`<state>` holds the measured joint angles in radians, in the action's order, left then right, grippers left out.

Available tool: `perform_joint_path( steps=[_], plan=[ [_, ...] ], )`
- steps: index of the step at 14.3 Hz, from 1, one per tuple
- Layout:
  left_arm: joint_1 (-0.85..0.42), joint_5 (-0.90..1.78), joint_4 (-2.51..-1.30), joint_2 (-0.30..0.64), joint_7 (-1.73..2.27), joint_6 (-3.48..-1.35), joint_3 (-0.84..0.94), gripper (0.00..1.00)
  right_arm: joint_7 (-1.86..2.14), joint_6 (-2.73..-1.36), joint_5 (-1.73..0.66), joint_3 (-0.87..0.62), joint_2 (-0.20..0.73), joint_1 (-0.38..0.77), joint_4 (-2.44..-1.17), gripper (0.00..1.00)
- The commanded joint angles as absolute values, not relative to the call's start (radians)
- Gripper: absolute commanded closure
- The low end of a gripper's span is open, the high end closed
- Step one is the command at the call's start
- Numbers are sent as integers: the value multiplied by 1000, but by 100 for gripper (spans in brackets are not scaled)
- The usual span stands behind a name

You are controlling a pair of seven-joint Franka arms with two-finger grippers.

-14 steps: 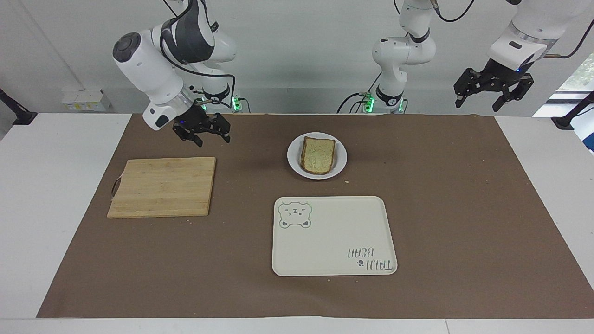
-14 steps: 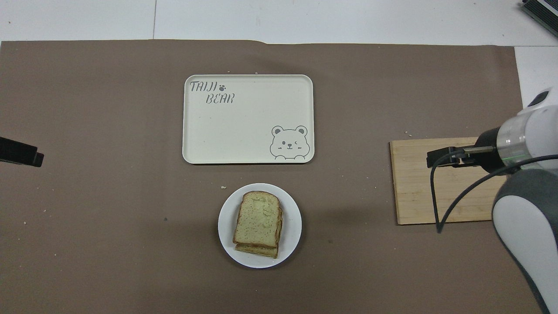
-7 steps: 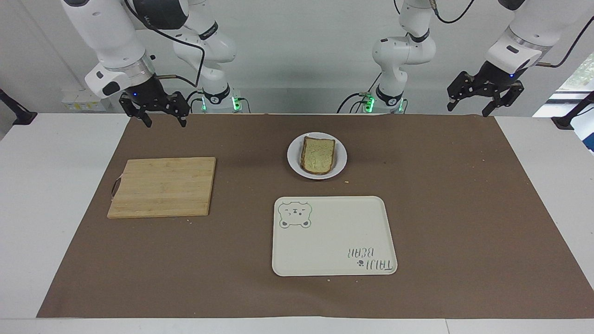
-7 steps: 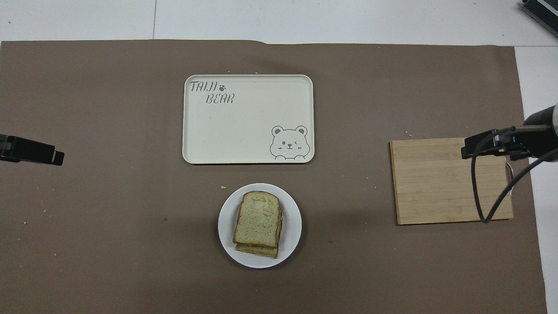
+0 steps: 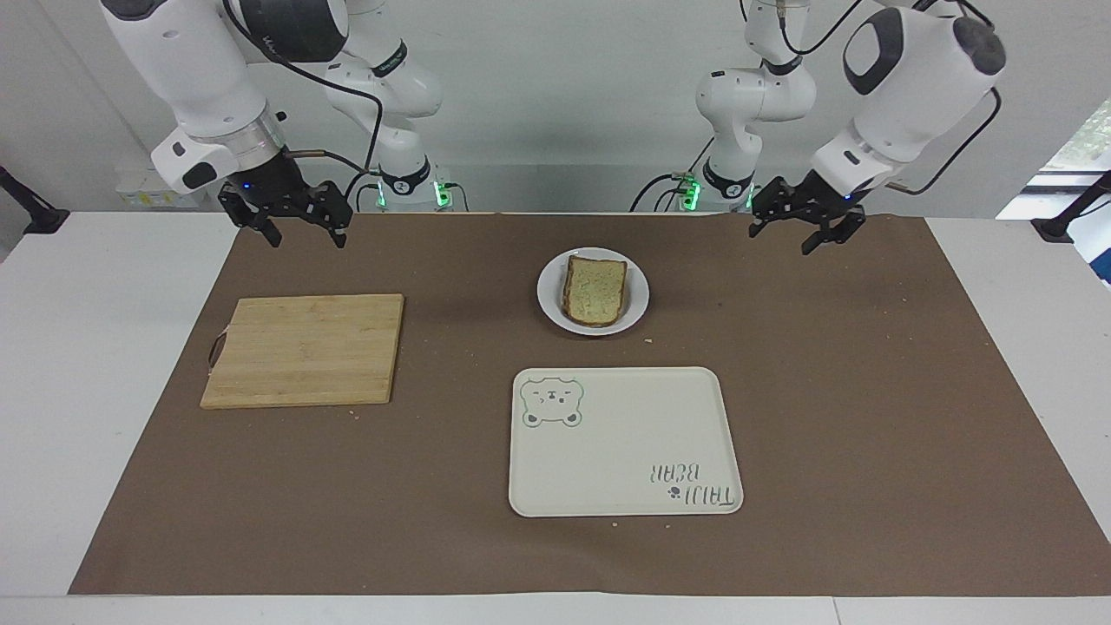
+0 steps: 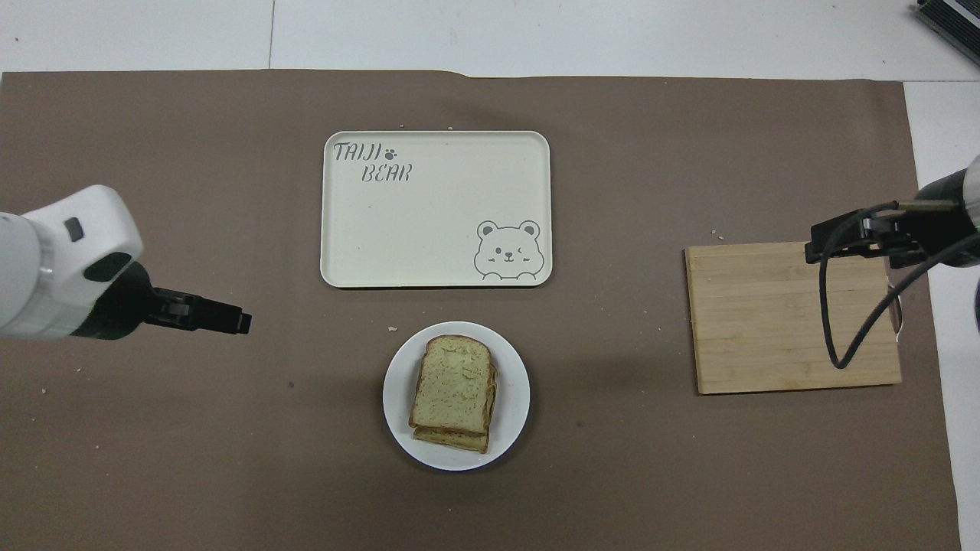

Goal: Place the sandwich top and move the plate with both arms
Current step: 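Move the left gripper to the plate rim nearest the robot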

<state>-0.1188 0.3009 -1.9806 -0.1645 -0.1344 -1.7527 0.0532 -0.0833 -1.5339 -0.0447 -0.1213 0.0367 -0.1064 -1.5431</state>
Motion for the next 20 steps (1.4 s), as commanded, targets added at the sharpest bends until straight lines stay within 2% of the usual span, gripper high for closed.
perform_joint_path(
  steps=[1, 4, 9, 10, 11, 12, 13, 20],
  plan=[
    [-181, 365, -2236, -287, -138, -1947, 40, 0, -101, -1536, -20, -132, 41, -114, -1529, 0],
    [-273, 510, -2402, -272, -137, -2202, 40, 0, -109, -1536, 11, -132, 43, -115, -1529, 0],
    [-440, 727, -2549, -181, -150, -2524, 40, 1, -103, -1536, -3, -130, 43, -118, -1529, 0],
    [-462, 777, -2551, -155, -156, -2537, 40, 18, -103, -1537, -3, -130, 43, -117, -1529, 0],
    [-474, 828, -2557, -126, -163, -2534, 40, 41, -101, -1536, -3, -132, 41, -114, -1529, 0],
    [-492, 844, -2557, -101, -163, -2536, 40, 55, -101, -1536, -3, -132, 41, -114, -1531, 0],
    [-494, 848, -2557, -95, -163, -2537, 40, 62, -101, -1536, -3, -132, 41, -114, -1529, 0],
    [-522, 854, -2577, -107, -161, -2530, 40, 62, -101, -1536, -3, -132, 41, -115, -1529, 0]
  ],
)
